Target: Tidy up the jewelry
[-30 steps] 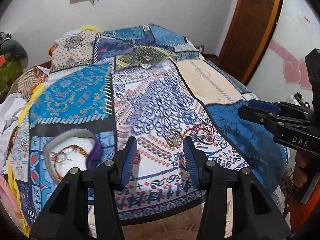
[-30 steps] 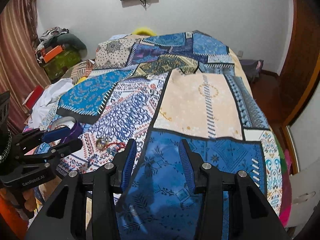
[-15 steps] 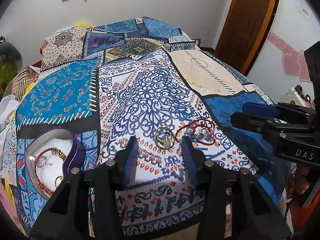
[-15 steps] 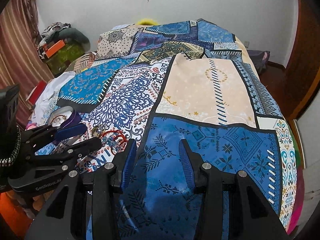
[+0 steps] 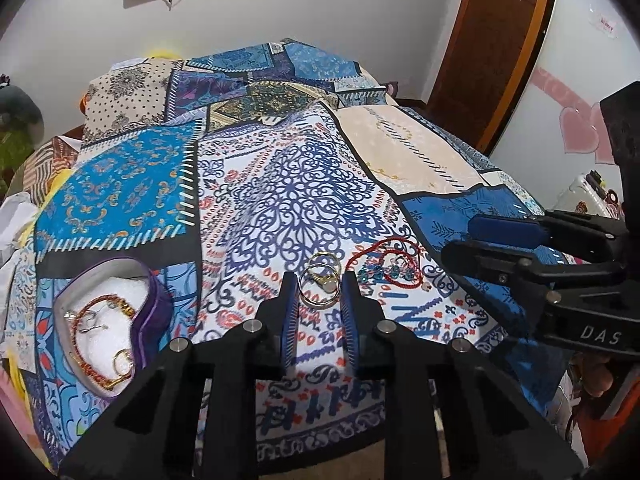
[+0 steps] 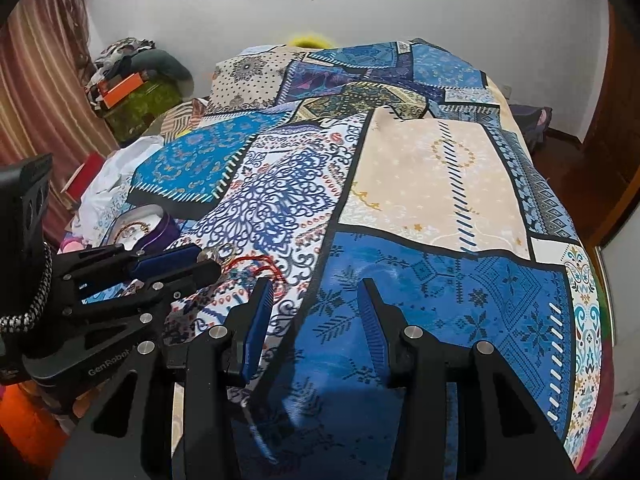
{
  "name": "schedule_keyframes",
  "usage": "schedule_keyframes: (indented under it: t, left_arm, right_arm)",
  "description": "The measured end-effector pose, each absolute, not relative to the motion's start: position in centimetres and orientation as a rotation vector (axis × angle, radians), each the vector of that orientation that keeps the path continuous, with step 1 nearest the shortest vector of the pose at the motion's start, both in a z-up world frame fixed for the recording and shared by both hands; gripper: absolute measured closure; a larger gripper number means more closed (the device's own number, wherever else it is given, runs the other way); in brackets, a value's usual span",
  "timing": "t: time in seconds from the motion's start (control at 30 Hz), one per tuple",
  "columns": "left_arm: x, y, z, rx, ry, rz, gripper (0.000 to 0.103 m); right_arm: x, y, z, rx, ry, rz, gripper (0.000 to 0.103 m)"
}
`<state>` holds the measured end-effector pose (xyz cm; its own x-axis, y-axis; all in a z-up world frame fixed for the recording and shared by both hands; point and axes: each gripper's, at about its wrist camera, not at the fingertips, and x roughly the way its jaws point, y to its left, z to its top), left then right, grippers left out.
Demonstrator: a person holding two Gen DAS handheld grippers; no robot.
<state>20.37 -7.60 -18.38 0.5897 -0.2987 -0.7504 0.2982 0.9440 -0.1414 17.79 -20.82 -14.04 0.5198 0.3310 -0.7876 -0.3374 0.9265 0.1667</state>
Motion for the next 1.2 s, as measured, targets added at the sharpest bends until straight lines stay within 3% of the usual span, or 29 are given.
schedule_keyframes:
  t: [0.4,0.77,0.97,1.2]
  left_arm:
    - [18.9,-5.4,-18.0,-0.026,0.861,-0.317,0.082]
    - [18.9,-4.4,-18.3,-0.056,0.857,-0.312,0.082]
    - [18.8,-4.2,-18.4,-0.061,0.858,-0.308,0.082]
    - [18.2,-4.0,-17.3,-0.061,0.834,-0.306,0.082]
  right_arm:
    - [17.2,-18.2,-14.4,-0.054,0.927,0.447,0.063]
    - [19.7,-18.0,-15.6,-0.04,0.971,0.433,0.092]
    - [19.7,-17.9,-15.8,-0.026,0.961,0.441,0.1]
    - [19.2,-18.3,-14.1,-0.015,0.915,0.428,0.101]
